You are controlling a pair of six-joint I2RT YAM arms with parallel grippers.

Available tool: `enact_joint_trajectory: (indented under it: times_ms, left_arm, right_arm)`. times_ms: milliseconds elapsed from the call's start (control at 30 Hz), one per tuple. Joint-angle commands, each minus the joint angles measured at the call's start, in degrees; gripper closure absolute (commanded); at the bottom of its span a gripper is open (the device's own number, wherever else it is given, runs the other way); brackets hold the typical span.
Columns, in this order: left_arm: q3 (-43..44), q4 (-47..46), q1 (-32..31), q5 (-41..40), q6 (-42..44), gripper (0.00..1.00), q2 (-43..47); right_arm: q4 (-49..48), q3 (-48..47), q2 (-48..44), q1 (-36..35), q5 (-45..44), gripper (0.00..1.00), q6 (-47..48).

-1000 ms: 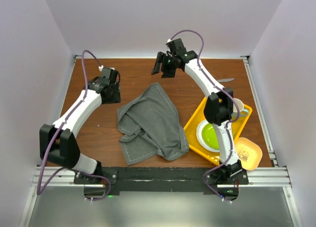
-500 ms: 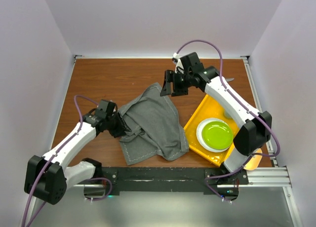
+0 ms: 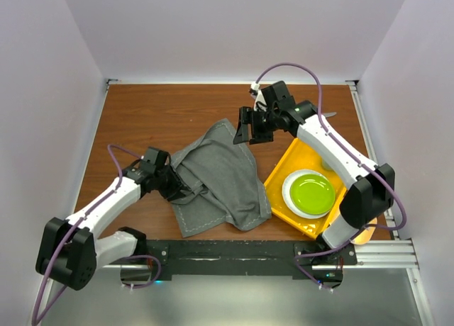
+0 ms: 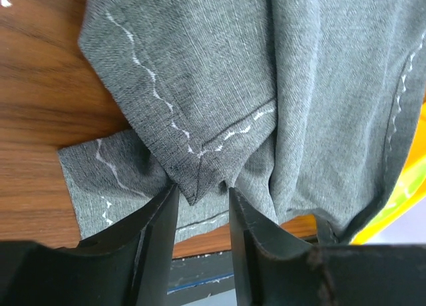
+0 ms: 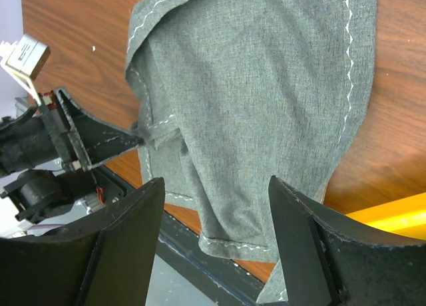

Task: Fold the napkin, place the utensils inside, and roll it up
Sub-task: Flatten the napkin out

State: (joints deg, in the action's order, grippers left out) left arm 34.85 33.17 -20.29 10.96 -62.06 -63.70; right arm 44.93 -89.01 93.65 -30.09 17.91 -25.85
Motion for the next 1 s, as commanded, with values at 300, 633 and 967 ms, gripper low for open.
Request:
enact_joint_trajectory:
  times_ms: [300, 633, 967]
  left_arm:
    - [0.4, -2.9, 0.0, -3.2, -1.7, 0.7, -1.4]
    - [1.4, -1.8, 1.5, -4.9, 0.4, 1.0, -0.1]
    - [22.0, 19.2, 11.0, -39.0, 22.5, 1.0, -0.1]
  right_arm:
    - [-1.8, 1.3, -2.5, 0.1, 0.0, 0.33, 1.4]
    - [-1.9, 1.2, -1.1, 0.1, -0.4, 0.32, 1.9]
    - [-0.1, -0.2, 5.1, -1.5, 1.6, 0.34, 4.6]
